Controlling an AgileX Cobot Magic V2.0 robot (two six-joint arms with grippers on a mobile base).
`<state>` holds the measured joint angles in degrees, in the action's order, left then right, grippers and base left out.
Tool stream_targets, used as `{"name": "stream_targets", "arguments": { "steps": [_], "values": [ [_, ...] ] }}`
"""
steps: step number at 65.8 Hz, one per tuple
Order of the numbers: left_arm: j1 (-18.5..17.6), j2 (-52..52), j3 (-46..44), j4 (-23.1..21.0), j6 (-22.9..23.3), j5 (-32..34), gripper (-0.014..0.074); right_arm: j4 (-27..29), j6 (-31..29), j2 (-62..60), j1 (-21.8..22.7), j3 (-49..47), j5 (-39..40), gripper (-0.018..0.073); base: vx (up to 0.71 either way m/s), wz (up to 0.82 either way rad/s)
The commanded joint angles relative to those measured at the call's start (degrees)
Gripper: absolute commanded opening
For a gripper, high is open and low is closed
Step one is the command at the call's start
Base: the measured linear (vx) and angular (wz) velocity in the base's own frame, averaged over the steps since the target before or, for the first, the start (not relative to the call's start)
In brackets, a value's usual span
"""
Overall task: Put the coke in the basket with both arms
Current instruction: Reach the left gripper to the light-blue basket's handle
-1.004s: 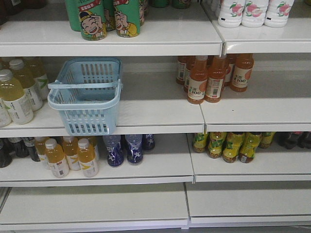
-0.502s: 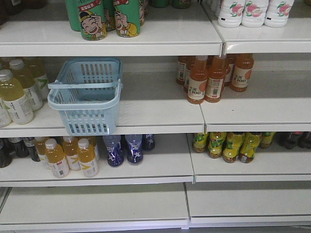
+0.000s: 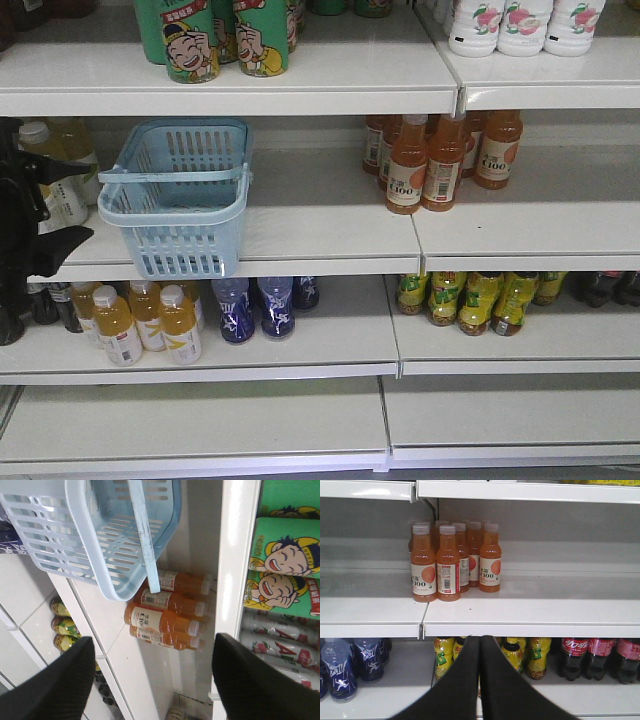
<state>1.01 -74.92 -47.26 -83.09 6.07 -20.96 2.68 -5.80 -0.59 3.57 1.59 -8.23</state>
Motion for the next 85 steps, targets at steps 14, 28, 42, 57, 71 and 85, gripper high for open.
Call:
{"name": "stream_targets", "arguments": {
  "steps": [14,28,42,57,71,85],
  "values": [
    [-0.4,-9.1,-5.3,-19.4,-18.9,-2.6,0.0486,0.0,-0.3,-0.7,0.3,0.5,4.2,-0.001,0.0,0.0],
    [-0.4,-15.4,-11.6,-19.4,-21.6,-6.7,0.0486,0.0,-0.3,-0.7,0.3,0.5,4.2,-0.001,0.0,0.0],
    [-0.4,-19.9,-17.3,-19.4,-21.5,-6.7,0.0486,0.0,-0.3,-0.7,0.3,0.5,4.2,-0.001,0.0,0.0],
    [-0.4,-24.5,-22.9,-19.4,-21.1,-7.8,0.0486,0.0,-0.3,-0.7,0.3,0.5,4.2,-0.001,0.0,0.0],
    [-0.8,-28.4,-26.7,-19.4,-20.9,-8.3,0.0486,0.0,-0.3,-0.7,0.3,0.5,4.2,-0.001,0.0,0.0],
    [-1.4,-31.7,-29.4,-19.4,-19.0,-8.2,0.0486,0.0,-0.3,-0.7,0.3,0.5,4.2,-0.001,0.0,0.0]
  ]
}}
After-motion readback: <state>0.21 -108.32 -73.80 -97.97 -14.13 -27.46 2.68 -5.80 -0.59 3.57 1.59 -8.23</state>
